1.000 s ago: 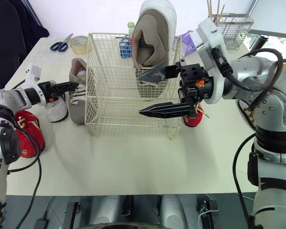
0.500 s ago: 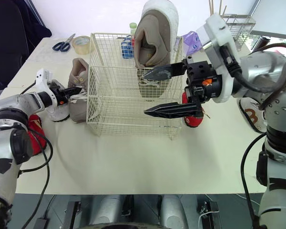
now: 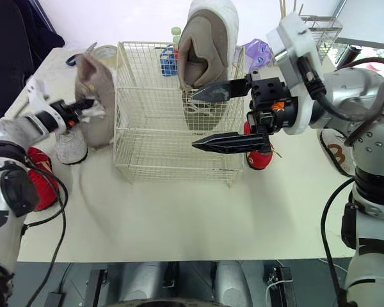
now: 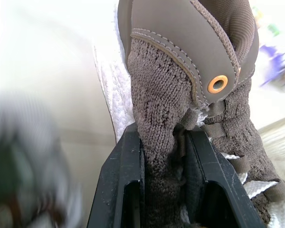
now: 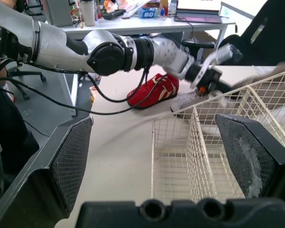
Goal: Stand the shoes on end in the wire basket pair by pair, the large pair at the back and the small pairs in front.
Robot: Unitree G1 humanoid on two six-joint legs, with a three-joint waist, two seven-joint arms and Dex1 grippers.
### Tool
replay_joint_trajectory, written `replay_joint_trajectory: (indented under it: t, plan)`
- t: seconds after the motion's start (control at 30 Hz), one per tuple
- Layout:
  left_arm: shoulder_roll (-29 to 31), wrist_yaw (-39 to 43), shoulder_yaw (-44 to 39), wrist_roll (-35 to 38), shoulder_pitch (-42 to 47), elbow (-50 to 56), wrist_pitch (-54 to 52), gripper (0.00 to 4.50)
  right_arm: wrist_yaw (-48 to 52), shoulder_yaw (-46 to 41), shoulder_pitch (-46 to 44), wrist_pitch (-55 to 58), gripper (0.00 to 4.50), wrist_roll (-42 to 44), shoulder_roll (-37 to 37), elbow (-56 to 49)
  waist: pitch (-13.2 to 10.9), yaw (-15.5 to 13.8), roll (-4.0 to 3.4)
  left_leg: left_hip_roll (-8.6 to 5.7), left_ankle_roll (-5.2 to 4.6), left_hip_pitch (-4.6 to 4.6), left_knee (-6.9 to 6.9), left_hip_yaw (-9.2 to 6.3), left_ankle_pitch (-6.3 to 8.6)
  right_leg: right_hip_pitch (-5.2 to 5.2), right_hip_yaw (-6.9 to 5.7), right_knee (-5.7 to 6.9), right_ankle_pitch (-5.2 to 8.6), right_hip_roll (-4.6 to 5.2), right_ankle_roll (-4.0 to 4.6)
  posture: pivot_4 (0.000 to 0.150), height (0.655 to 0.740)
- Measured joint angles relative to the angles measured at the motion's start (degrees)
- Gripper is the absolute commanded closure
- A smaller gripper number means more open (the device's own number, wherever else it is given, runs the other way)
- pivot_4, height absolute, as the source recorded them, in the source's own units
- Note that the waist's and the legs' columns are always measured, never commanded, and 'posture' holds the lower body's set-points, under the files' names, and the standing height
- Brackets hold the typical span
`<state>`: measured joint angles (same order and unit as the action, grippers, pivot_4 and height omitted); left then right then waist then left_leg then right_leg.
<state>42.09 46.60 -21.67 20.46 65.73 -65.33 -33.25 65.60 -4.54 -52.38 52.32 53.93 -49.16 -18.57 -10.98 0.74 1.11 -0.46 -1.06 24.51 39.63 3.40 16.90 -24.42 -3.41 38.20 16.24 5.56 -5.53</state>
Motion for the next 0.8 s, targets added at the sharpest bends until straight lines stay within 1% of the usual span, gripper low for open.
replay_joint_trajectory:
  t: [0.1, 0.2, 0.3, 0.37, 0.43, 0.5, 0.57, 0.63, 0.67, 0.73, 0.8]
  plan:
    - [0.5, 0.9, -0.1, 1.5, -1.4, 6.8, -1.7, 4.00, 0.0, 0.0, 0.0, -0.4, 0.00, -0.3, 0.2, 0.4, 0.0, 0.0, 0.00, 0.00, -0.08, 0.00, 0.14, 0.01, 0.04, 0.08, -0.02, -0.02, -0.05, 0.00, -0.09, 0.150, 0.7400]
    - [0.5, 0.5, -1.6, 2.8, -6.5, 13.5, -1.2, 4.00, 0.0, 0.0, 0.0, -0.9, 0.00, -0.8, 0.5, 0.9, 0.0, 0.0, 0.00, 0.00, -0.11, 0.01, 0.29, 0.00, 0.07, 0.10, -0.01, -0.04, -0.05, 0.03, -0.09, 0.150, 0.7400]
    - [0.1, -2.2, -3.7, 3.5, -9.5, 18.9, 1.8, 4.00, 0.0, -0.2, 0.0, -2.2, 0.00, -1.5, 0.5, 1.5, 0.0, -0.1, 0.05, 0.01, -0.11, 0.04, 0.34, -0.07, 0.06, 0.10, 0.00, -0.04, -0.05, 0.04, -0.09, 0.150, 0.7400]
    - [0.2, -5.3, -6.1, 4.2, -9.2, 23.6, 5.9, 4.00, -0.5, -1.0, 0.0, -2.9, 0.00, -2.1, -0.4, 3.0, -0.1, -0.3, 0.23, 0.03, -0.10, 0.21, 0.41, -0.22, 0.06, 0.09, -0.03, -0.04, -0.06, 0.03, -0.09, 0.150, 0.7400]
    - [2.0, -7.4, -7.1, 4.6, -6.9, 28.9, 9.4, 4.00, -1.4, -3.8, 0.0, -2.5, 0.00, -1.8, -2.5, 4.8, -0.1, -0.5, 0.25, 0.00, -0.13, 0.41, 0.43, -0.30, 0.08, 0.03, -0.09, -0.12, -0.16, 0.03, -0.23, 0.150, 0.7400]
    - [3.5, -8.2, -7.1, 4.9, -3.8, 35.8, 11.9, 4.00, -2.1, -6.7, -0.1, -1.8, 0.00, -1.3, -4.9, 6.2, -0.1, -0.8, 0.26, -0.06, -0.19, 0.47, 0.44, -0.33, 0.12, 0.01, -0.12, -0.17, -0.23, 0.07, -0.33, 0.150, 0.7400]
    - [3.3, -9.3, -5.4, 4.9, -0.4, 43.9, 14.1, 4.00, -2.7, -8.8, -0.1, -1.1, 0.00, -0.7, -6.5, 6.4, -0.1, -1.4, 0.25, -0.11, -0.23, 0.47, 0.45, -0.32, 0.14, 0.05, -0.13, -0.21, -0.24, 0.09, -0.34, 0.150, 0.7400]
    - [0.2, -11.1, -2.2, 4.2, 2.2, 51.7, 16.6, 4.00, -3.8, -10.0, -0.1, -0.1, 0.00, 0.2, -7.1, 6.2, 0.0, -1.9, 0.21, -0.14, -0.24, 0.43, 0.53, -0.39, 0.14, 0.22, -0.18, -0.23, -0.24, 0.10, -0.34, 0.150, 0.7400]
    - [-3.1, -12.4, -0.5, 3.9, 2.6, 55.2, 18.3, 4.00, -4.4, -10.2, 0.1, 0.3, 0.00, 0.4, -7.5, 5.9, 0.0, -2.4, 0.14, -0.15, -0.24, 0.32, 0.57, -0.37, 0.14, 0.36, -0.19, -0.25, -0.24, 0.09, -0.34, 0.150, 0.7400]
    - [-8.8, -13.9, 3.2, 3.2, 1.9, 58.4, 21.4, 4.00, -5.4, -10.2, 0.7, 1.3, 0.00, 0.5, -8.2, 5.0, 0.0, -3.1, 0.08, -0.12, -0.28, -0.16, 0.55, -0.36, 0.12, 0.91, -0.18, -0.59, -0.24, 0.07, -0.34, 0.150, 0.7400]
    - [-12.9, -14.5, 7.3, 1.1, -0.2, 58.6, 24.9, 4.00, -6.1, -10.3, 1.6, 2.3, 0.00, 0.8, -9.1, 3.8, 0.0, -2.8, 0.07, -0.08, -0.30, -0.37, 0.53, -0.32, 0.12, 1.07, -0.16, -0.61, -0.24, 0.01, -0.34, 0.150, 0.7400]
